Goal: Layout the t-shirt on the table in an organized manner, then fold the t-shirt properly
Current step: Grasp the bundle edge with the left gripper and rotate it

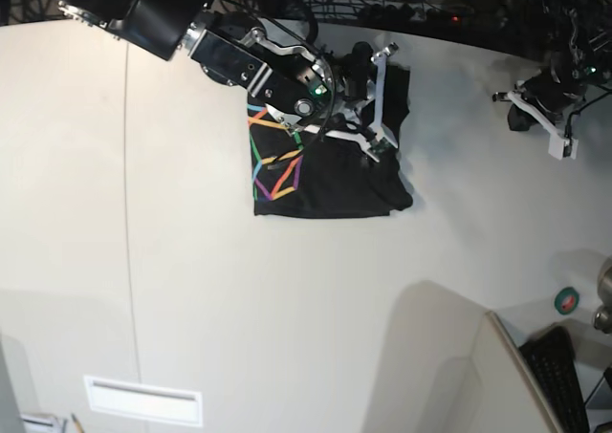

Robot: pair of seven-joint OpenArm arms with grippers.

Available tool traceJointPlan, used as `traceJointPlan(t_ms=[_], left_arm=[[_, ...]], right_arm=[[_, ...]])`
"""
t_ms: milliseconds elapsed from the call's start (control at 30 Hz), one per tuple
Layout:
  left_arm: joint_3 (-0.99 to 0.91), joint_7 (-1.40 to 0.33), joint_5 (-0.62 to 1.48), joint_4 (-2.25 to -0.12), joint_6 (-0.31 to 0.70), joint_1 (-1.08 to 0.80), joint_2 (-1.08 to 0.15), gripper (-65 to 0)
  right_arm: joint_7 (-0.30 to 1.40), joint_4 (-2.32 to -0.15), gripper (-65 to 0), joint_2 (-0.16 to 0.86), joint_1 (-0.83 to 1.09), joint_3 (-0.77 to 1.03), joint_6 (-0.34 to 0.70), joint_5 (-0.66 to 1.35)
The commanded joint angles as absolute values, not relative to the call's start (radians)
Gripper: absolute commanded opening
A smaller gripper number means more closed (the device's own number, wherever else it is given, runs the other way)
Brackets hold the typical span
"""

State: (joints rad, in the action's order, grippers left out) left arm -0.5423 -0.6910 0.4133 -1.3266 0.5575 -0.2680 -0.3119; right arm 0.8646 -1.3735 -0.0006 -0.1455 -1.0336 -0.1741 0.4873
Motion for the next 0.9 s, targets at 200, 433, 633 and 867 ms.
traceJointPlan(t_ms=[200, 433, 633, 867], left_arm=[[-0.544, -0.97, 0.427, -1.593, 0.567, -0.2, -0.191, -43.1], [-0.536, -1.056, 0.538, -1.623, 0.567, -0.165, -0.082, -9.2], [-0.41, -1.047, 0.677, -1.443, 0.567, -0.104, -0.088, -9.4], [-0.242, -0.886, 0.674, -1.322, 0.562, -0.07, -0.09, -9.4]], right_arm=[[0.923, -1.692, -65.0, 0.065, -0.108, -0.808, -0.166, 0.496], [0.975, -1.831, -65.0, 0.166, -0.048, -0.567, -0.166, 0.495], [0.972, -1.831, -65.0, 0.223, -0.008, -0.475, -0.165, 0.495], [0.972, -1.831, -65.0, 0.226, 0.027, -0.443, -0.163, 0.495]])
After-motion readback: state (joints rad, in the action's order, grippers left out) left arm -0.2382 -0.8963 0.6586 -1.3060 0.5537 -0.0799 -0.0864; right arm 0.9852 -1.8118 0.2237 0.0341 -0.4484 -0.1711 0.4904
